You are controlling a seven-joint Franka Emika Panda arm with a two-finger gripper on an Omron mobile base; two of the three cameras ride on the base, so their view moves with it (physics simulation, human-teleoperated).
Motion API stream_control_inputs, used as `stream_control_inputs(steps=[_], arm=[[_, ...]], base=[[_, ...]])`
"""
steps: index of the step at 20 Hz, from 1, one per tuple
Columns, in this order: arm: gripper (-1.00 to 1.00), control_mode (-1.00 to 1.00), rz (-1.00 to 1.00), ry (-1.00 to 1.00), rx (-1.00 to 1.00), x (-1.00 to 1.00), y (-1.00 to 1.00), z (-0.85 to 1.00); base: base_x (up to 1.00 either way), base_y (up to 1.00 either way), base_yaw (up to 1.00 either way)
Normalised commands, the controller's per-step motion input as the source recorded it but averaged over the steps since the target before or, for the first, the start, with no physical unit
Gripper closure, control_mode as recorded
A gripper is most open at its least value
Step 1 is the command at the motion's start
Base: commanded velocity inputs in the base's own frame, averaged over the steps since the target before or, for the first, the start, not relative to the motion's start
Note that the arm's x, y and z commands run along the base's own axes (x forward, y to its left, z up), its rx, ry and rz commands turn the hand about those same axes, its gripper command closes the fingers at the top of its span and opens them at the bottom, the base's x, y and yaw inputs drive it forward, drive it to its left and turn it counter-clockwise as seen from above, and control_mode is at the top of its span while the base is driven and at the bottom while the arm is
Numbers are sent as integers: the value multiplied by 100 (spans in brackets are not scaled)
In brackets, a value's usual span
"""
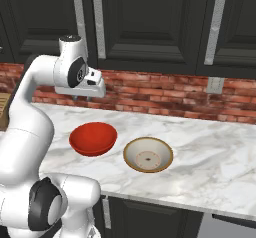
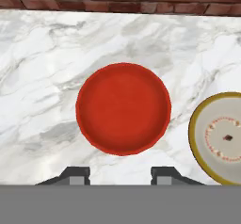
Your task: Open the cabinet. Pick the bowls from the counter and place them in the cabinet. Then close the cabinet.
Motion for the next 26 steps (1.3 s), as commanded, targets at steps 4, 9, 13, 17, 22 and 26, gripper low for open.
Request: stream_control_inputs(steps=[4,9,13,17,22,26], arm=[[-100,-100,0,-12,0,-26,0,3],[-100,-100,0,-26,0,-46,-9,27],[-100,-100,-1,-31,0,-29,-13,64],[-100,-100,-3,-36,0,-22,-14,63],[-100,-100,-3,-33,0,-15,-8,35],[-100,-100,-4,-20,0,-3,-10,31]], base=[[0,0,0],[0,0,0],[0,0,0],[0,0,0],[0,0,0],[0,0,0]])
